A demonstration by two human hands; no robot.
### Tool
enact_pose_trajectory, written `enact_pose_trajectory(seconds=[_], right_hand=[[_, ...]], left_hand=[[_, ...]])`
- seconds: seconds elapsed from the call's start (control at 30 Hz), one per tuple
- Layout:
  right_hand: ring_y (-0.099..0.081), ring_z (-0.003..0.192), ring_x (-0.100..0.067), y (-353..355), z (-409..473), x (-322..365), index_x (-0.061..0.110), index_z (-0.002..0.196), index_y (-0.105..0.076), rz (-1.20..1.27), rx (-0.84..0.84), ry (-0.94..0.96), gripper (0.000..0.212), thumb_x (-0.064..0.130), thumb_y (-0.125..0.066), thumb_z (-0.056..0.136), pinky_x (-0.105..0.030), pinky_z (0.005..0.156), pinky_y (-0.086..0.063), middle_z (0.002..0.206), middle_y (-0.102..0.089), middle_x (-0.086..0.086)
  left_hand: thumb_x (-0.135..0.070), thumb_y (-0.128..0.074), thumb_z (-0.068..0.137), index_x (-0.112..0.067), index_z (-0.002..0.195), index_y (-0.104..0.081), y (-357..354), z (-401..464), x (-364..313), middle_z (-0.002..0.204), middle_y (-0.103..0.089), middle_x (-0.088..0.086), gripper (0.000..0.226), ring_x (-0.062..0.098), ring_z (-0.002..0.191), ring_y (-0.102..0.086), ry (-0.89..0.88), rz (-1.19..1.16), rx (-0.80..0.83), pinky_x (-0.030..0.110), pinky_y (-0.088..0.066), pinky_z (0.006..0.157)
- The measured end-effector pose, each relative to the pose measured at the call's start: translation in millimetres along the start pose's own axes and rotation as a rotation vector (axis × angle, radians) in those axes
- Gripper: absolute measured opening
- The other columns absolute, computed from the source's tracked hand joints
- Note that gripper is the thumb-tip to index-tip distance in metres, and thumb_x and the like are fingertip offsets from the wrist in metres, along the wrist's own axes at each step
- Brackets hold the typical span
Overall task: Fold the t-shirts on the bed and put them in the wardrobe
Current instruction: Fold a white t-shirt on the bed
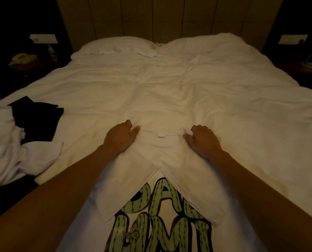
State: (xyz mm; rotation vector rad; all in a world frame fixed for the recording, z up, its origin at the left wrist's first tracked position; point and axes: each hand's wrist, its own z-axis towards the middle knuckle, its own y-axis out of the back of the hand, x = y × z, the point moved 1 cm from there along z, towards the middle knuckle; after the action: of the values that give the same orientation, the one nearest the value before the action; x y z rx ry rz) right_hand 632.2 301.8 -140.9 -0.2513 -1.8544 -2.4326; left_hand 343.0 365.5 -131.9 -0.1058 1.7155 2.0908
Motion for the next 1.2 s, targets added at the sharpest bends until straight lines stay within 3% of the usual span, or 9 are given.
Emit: enact_pose_trajectory(seconds=[0.1, 0.27, 0.37, 0.5, 0.73, 0.97, 1.2], right_hand=[[-0.060, 0.088, -0.035, 1, -3, 0, 0.011, 0.091, -0.050, 0.096, -0.045, 0.035, 0.038, 0.049, -0.047, 0.098, -0.037, 0.069, -0.038, 0.090, -0.064, -0.015], [-0.063, 0.083, -0.033, 15, -8, -2, 0.017, 0.094, -0.047, 0.088, -0.122, 0.002, 0.048, 0.065, -0.046, 0.090, -0.036, 0.063, -0.039, 0.085, -0.065, -0.011], [-0.058, 0.085, -0.034, 35, -11, 0, 0.016, 0.091, -0.050, 0.148, -0.190, -0.031, 0.049, 0.064, -0.049, 0.090, -0.035, 0.065, -0.031, 0.088, -0.062, -0.012], [-0.055, 0.084, -0.033, 63, -20, 6, 0.016, 0.086, -0.053, 0.172, -0.278, -0.006, 0.067, 0.077, -0.027, 0.077, -0.036, 0.070, -0.027, 0.086, -0.063, -0.010], [-0.051, 0.076, -0.026, 106, -62, 17, 0.014, 0.087, -0.056, 0.211, -0.373, -0.014, 0.058, 0.069, -0.040, 0.083, -0.034, 0.070, -0.027, 0.080, -0.058, -0.004], [-0.040, 0.068, -0.019, 120, -147, 29, 0.022, 0.077, -0.048, 0.262, -0.386, 0.031, 0.047, 0.068, -0.040, 0.084, -0.034, 0.066, -0.025, 0.071, -0.045, 0.007], [-0.052, 0.066, -0.023, 78, -254, 32, 0.024, 0.075, -0.054, 0.232, -0.207, 0.023, 0.051, 0.075, -0.049, 0.072, -0.034, 0.064, -0.032, 0.070, -0.055, 0.005]], left_hand=[[-0.051, -0.034, 0.101, -0.015, 0.091, -0.043, 0, -2, 1, 0.082, -0.057, 0.008, 0.039, 0.035, 0.087, -0.060, -0.053, -0.020, -0.047, 0.034, -0.033, 0.067], [-0.052, -0.030, 0.102, -0.019, 0.091, -0.043, 17, -9, -6, 0.089, -0.065, 0.010, 0.037, 0.034, 0.088, -0.063, -0.073, 0.078, -0.185, 0.034, -0.032, 0.068], [-0.055, -0.029, 0.101, -0.022, 0.086, -0.042, 37, -16, -11, 0.080, -0.062, 0.003, 0.038, 0.030, 0.081, -0.062, -0.080, 0.106, -0.288, 0.034, -0.032, 0.067], [-0.055, -0.031, 0.100, -0.019, 0.086, -0.047, 65, -28, -23, 0.074, -0.061, 0.004, 0.041, 0.031, 0.074, -0.062, -0.126, 0.135, -0.384, 0.034, -0.033, 0.062], [-0.064, -0.021, 0.096, -0.018, 0.077, -0.045, 101, -75, -35, 0.058, -0.053, 0.003, 0.056, 0.025, 0.049, -0.050, -0.217, 0.104, -0.542, 0.027, -0.026, 0.051], [-0.064, -0.017, 0.099, -0.016, 0.076, -0.047, 100, -150, -25, 0.058, -0.048, 0.002, 0.061, 0.023, 0.047, -0.047, -0.261, 0.085, -0.547, 0.026, -0.026, 0.047], [-0.069, -0.020, 0.096, -0.022, 0.076, -0.042, 57, -251, -5, 0.066, -0.045, -0.002, 0.055, 0.022, 0.058, -0.050, -0.224, -0.047, -0.340, 0.027, -0.030, 0.054]])
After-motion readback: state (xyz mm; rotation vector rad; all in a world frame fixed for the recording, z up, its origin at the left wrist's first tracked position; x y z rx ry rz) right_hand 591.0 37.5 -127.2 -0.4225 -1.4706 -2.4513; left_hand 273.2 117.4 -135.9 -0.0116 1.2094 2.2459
